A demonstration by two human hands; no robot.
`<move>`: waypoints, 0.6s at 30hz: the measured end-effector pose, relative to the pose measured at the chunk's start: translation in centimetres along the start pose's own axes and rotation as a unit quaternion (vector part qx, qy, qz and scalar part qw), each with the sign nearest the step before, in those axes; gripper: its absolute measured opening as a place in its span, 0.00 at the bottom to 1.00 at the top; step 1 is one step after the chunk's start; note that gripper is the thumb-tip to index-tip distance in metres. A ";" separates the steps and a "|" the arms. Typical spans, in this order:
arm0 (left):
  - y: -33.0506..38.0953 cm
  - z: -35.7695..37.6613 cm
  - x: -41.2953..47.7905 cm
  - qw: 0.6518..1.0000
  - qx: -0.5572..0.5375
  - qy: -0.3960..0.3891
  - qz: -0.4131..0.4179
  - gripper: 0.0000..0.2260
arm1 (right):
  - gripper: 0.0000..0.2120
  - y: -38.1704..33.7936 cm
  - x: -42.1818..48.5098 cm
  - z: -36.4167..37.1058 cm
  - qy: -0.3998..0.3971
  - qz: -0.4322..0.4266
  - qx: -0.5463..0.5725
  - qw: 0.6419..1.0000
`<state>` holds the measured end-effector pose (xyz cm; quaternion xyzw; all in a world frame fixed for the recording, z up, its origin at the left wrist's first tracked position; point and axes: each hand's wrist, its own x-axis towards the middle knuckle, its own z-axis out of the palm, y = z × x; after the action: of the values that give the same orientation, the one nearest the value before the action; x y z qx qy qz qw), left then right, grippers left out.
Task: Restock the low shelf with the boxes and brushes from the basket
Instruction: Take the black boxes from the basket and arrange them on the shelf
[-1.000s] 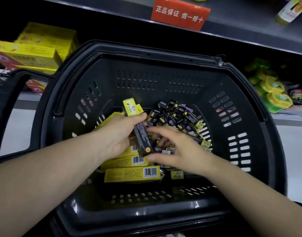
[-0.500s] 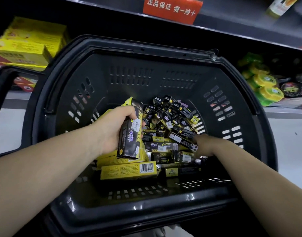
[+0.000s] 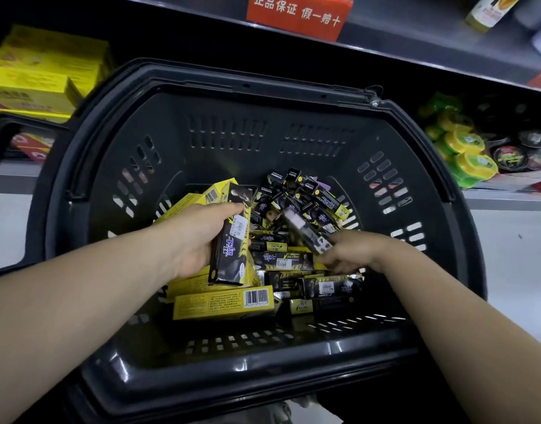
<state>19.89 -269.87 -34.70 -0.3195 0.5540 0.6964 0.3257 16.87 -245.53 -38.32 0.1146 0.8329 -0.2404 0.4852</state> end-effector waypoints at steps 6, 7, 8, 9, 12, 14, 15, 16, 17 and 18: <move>0.5 0.1 0.0 0.997 -0.068 0.010 0.036 0.12 | 0.21 -3.8 -4.7 1.5 -0.199 -0.118 0.394 0.889; 0.5 0.2 0.0 0.996 -0.075 0.008 0.040 0.12 | 0.22 -4.1 -5.1 1.8 -0.208 -0.129 0.416 0.876; 0.6 0.2 0.0 0.996 -0.082 0.006 0.042 0.13 | 0.21 -4.4 -5.3 2.2 -0.208 -0.136 0.436 0.865; 0.6 0.2 0.0 0.995 -0.090 0.002 0.045 0.13 | 0.19 -4.6 -5.3 2.6 -0.196 -0.142 0.449 0.860; 0.7 0.4 -0.1 0.992 -0.111 -0.023 0.054 0.13 | 0.19 -5.3 -5.2 3.3 -0.134 -0.142 0.450 0.872; 0.7 0.5 -0.2 0.991 -0.117 -0.039 0.057 0.14 | 0.22 -5.6 -5.1 3.5 -0.114 -0.146 0.450 0.874; 0.6 0.5 -0.3 0.990 -0.121 -0.046 0.058 0.14 | 0.23 -5.6 -5.1 3.5 -0.116 -0.148 0.456 0.870; 0.6 0.6 -0.3 0.989 -0.126 -0.053 0.060 0.14 | 0.20 -5.8 -5.3 3.6 -0.118 -0.148 0.460 0.868; 0.6 0.7 -0.3 0.988 -0.130 -0.058 0.062 0.15 | 0.14 -5.8 -5.3 3.6 -0.117 -0.146 0.462 0.867; 0.6 0.7 -0.3 0.987 -0.132 -0.062 0.065 0.15 | 0.09 -6.0 -5.4 3.6 -0.110 -0.142 0.465 0.867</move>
<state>19.52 -269.35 -33.93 -0.2786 0.4558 0.8017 0.2683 19.81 -252.30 -33.39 0.1801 0.5728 -0.6776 0.4246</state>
